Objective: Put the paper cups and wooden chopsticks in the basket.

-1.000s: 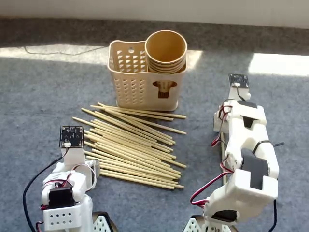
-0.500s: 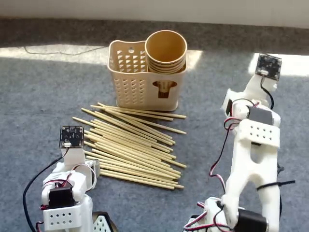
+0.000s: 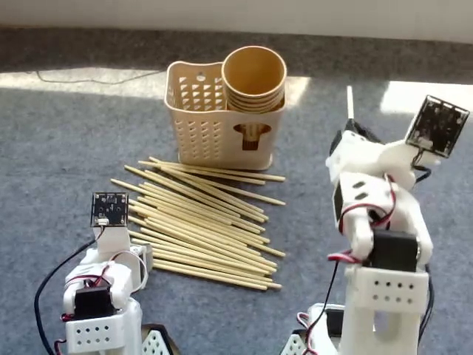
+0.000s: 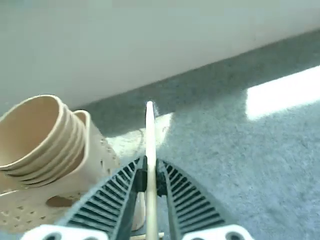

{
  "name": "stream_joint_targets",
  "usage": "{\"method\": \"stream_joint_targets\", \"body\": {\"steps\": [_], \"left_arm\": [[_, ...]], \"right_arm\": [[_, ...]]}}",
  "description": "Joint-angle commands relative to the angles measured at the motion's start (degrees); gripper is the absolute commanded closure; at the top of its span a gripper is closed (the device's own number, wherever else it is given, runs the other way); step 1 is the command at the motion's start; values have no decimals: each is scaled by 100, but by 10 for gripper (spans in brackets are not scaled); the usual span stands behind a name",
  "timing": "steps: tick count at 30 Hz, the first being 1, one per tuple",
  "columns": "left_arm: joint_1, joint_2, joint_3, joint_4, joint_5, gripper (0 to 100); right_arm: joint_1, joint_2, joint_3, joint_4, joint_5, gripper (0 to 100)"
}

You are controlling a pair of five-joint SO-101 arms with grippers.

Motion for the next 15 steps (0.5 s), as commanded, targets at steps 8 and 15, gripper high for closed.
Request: {"method": "stream_joint_targets", "body": {"steps": [8,15], "left_arm": [[92,-66,110,26,53,807],[92,-66,110,26,53,807]], "right_arm": [[-505,-1780,919,-488,-9,994],[-303,-1569,1903,-769,387,994]]}}
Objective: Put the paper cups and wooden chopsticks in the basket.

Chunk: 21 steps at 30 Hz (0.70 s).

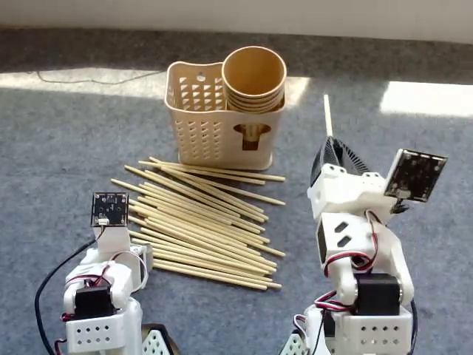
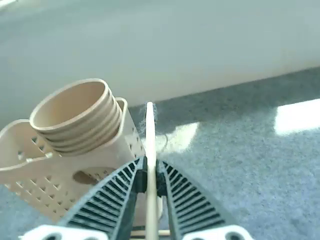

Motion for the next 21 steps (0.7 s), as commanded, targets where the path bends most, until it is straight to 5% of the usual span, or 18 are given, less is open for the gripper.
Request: {"method": "stream_joint_targets", "body": {"steps": [1,9,21], "left_arm": [[92,-66,110,26,53,807],[92,-66,110,26,53,807],[92,-66,110,26,53,807]], "right_arm": [[233,224,215,-382,176,994],[505,2343,664,-1235,185,990],[549,5622,-716,-1218,185,990]]}}
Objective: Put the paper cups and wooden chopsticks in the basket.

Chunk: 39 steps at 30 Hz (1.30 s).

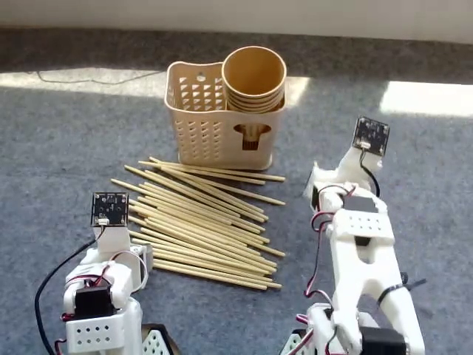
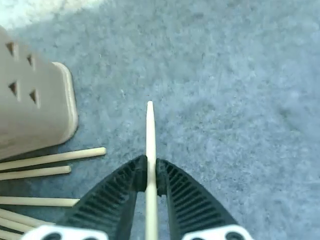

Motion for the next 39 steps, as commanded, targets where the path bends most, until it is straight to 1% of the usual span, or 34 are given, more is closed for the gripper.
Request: {"method": "stream_joint_targets", "body": {"steps": [1,7,12,18,20,25,34,39], "left_arm": [[92,-66,110,26,53,807],[92,-66,110,26,53,807],[92,-66,110,26,53,807],[92,-66,110,26,53,807],[92,-66,110,26,53,807],[92,-66,110,26,53,807],[92,-66,110,26,53,807],[92,-66,110,26,53,807]], "right_arm": [[66,549,-514,-127,79,990],[31,1209,-629,-119,88,989],[-22,1490,-602,-110,730,989],[-40,1516,-593,-92,747,993],[-40,1420,-629,207,738,993],[-40,673,-637,892,730,993],[-31,-1358,-637,1807,721,993],[-40,-2791,-646,2009,721,993]]}}
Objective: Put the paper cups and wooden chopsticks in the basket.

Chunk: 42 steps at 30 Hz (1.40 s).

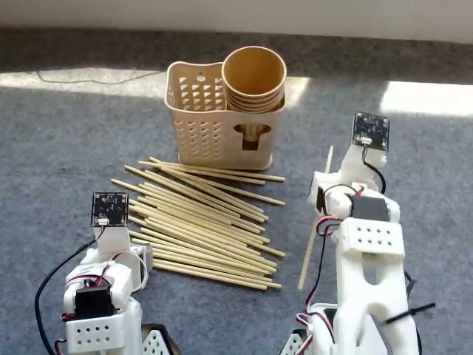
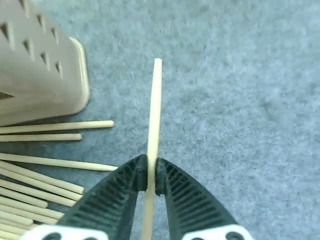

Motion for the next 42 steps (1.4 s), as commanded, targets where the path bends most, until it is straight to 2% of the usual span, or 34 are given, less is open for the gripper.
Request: {"method": "stream_joint_targets", "body": {"steps": [1,7,12,15,20,29,42], "left_arm": [[92,-66,110,26,53,807],[92,-66,110,26,53,807],[92,-66,110,26,53,807],[92,-66,110,26,53,807],[92,-66,110,26,53,807],[92,-66,110,26,53,807],[92,-66,110,26,53,807]], "right_arm": [[-48,-1209,-251,57,79,993],[-743,-2369,-875,75,79,993],[-1279,-2334,-1569,22,79,993],[-1552,-2193,-1807,-374,79,993],[-1930,-2018,-1868,-1692,79,993],[-2413,-1121,-1859,-4752,97,993],[-2809,892,-1912,-7222,123,993]]}}
